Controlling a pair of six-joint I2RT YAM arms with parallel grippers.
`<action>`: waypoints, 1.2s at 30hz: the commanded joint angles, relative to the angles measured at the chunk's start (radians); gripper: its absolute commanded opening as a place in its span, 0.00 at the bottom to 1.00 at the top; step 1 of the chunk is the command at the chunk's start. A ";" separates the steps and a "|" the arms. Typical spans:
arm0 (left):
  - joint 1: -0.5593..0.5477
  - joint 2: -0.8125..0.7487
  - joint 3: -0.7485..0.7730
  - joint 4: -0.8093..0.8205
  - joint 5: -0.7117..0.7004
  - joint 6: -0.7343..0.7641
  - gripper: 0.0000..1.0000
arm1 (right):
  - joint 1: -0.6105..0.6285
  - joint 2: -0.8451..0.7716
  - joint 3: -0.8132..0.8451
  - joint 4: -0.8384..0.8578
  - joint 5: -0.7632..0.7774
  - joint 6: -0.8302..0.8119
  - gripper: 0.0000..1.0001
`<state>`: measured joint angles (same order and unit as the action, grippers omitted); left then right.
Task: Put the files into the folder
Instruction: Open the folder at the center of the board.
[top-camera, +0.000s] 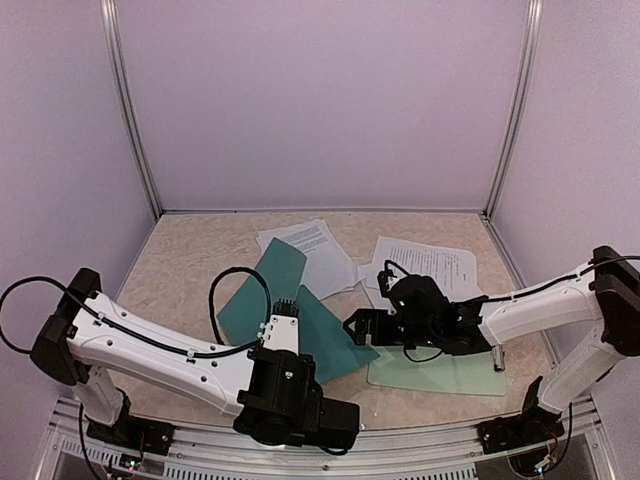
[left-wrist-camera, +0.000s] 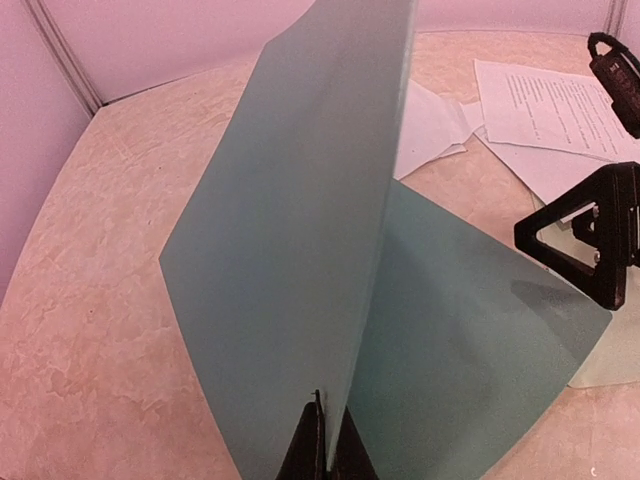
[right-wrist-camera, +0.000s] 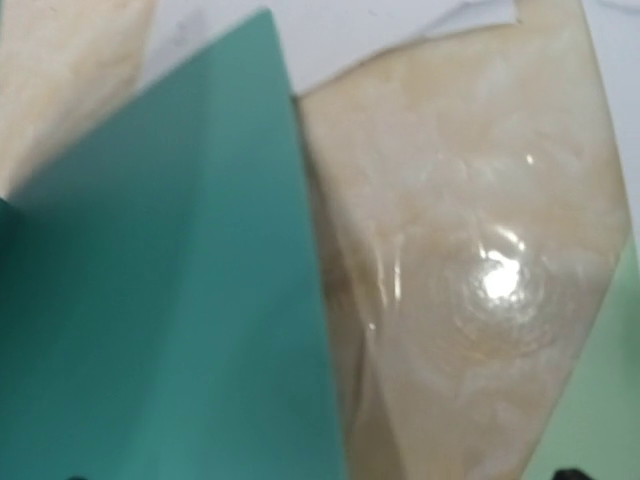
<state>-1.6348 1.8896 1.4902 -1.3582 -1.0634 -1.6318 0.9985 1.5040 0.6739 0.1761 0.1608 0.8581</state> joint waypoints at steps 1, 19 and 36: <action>0.008 -0.058 -0.070 -0.440 -0.047 -0.041 0.00 | 0.003 0.052 -0.009 0.019 -0.013 0.012 0.98; 0.030 -0.062 -0.301 -0.442 -0.287 -0.462 0.00 | 0.001 0.060 0.045 -0.006 0.043 -0.077 0.98; -0.012 -0.218 -0.602 -0.442 -0.057 -1.222 0.00 | 0.009 0.140 0.119 0.035 -0.023 -0.123 0.98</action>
<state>-1.6299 1.6814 0.9249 -1.3544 -1.1816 -1.9854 0.9985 1.6112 0.7570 0.2070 0.1558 0.7544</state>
